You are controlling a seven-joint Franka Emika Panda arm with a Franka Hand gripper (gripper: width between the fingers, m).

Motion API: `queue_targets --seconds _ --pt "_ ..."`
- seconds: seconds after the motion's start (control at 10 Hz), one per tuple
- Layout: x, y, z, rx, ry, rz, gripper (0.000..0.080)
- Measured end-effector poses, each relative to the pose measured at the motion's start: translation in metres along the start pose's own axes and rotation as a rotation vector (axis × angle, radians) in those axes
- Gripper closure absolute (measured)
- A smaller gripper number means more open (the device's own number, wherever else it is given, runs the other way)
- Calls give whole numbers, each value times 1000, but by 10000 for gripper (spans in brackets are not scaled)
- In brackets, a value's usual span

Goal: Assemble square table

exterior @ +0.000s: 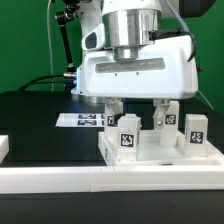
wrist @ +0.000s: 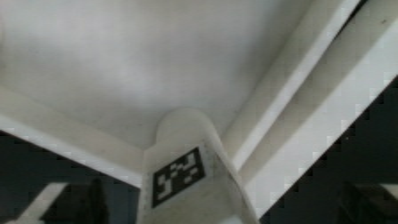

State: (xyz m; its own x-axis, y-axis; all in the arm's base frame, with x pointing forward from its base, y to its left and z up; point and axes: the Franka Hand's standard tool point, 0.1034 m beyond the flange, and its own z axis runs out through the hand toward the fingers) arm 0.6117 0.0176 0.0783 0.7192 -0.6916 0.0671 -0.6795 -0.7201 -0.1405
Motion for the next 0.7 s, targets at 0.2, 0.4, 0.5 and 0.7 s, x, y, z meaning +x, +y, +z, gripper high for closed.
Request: queue_targets --seconds 0.2,0.4,0.5,0.7 --pt "3 1 -1 -30 12 -233 151" --pt "8 3 -3 -35 15 -376 151" --pt "12 7 -3 -41 15 -476 151" --pt "16 11 -3 -41 16 -486 151"
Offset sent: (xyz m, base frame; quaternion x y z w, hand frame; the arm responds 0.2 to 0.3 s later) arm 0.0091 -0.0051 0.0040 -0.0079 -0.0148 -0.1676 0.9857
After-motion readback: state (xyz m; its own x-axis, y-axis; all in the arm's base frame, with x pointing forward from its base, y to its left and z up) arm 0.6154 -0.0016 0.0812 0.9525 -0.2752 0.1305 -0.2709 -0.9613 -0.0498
